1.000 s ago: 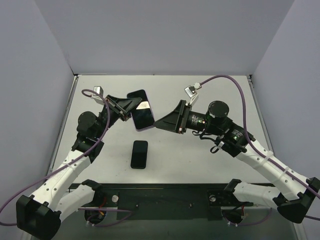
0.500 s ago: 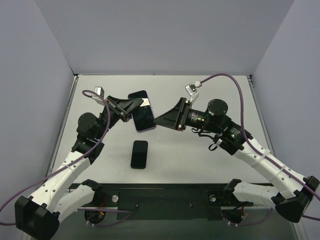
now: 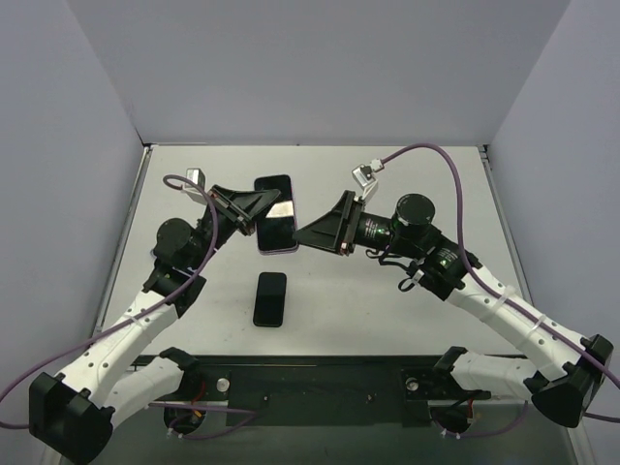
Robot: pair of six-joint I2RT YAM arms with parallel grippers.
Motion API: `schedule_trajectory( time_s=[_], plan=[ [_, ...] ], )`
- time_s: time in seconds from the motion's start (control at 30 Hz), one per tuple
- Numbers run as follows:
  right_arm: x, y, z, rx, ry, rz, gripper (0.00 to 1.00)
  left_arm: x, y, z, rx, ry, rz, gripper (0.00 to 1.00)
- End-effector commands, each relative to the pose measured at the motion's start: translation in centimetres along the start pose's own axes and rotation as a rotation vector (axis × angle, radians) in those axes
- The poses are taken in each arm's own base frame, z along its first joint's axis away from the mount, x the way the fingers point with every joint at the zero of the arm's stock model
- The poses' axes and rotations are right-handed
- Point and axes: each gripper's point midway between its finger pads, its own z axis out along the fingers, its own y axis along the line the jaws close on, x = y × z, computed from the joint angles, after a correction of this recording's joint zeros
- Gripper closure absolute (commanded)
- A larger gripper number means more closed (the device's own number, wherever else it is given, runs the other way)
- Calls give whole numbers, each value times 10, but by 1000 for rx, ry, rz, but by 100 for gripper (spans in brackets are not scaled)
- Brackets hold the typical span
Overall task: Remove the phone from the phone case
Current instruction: Remove the phone case from the phone.
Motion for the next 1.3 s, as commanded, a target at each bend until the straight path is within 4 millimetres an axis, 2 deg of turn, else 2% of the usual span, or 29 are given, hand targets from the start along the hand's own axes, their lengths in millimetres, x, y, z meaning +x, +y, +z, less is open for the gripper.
schedule_trajectory(
  time_s=[0.0, 0.17, 0.3, 0.47, 0.53, 0.63, 0.67, 0.7, 0.73, 0.77, 0.8, 0.83, 0.87, 0.9, 1.07, 1.27],
  plan=[
    [7, 3, 15, -53, 24, 7, 65, 22, -63, 1, 194, 63, -21, 100],
    [1, 7, 19, -52, 9, 0, 66, 36, -66, 5, 199, 91, -14, 100],
    [-8, -6, 28, 2, -36, 55, 66, 46, -67, 6, 186, 97, 20, 100],
    [-14, -5, 39, -21, -55, 110, 68, 57, -63, 8, 159, 110, 48, 100],
    [-16, -6, 40, -11, -56, 106, 74, 61, -63, 8, 152, 117, 60, 100],
    [-21, -7, 35, -4, -72, 103, 100, 63, -64, 5, 146, 125, 135, 100],
    [-21, -7, 33, -6, -73, 105, 100, 61, -65, 1, 125, 122, 164, 100],
    [-24, -5, 30, -12, -81, 118, 100, 58, -59, 1, 96, 107, 238, 90],
    [-24, -2, 28, -33, -80, 118, 100, 55, -59, -5, 62, 100, 267, 61],
    [-24, 2, 25, -55, -74, 154, 100, 52, -45, -8, 10, 90, 309, 50],
    [-28, 11, 23, -100, -86, 152, 100, 50, -50, -15, 24, 79, 318, 33],
    [-31, 13, 21, -117, -83, 196, 100, 49, -44, -18, 28, 74, 330, 25],
    [-34, 22, 19, -163, -88, 223, 100, 48, -48, -25, 51, 68, 340, 23],
    [-39, 31, 15, -204, -93, 219, 100, 50, -44, -28, 54, 72, 343, 23],
    [-56, 44, 0, -264, -124, 261, 100, 51, -41, -43, 90, 69, 355, 21],
    [-60, 53, -7, -288, -131, 258, 100, 57, -36, -42, 97, 102, 362, 30]
  ],
)
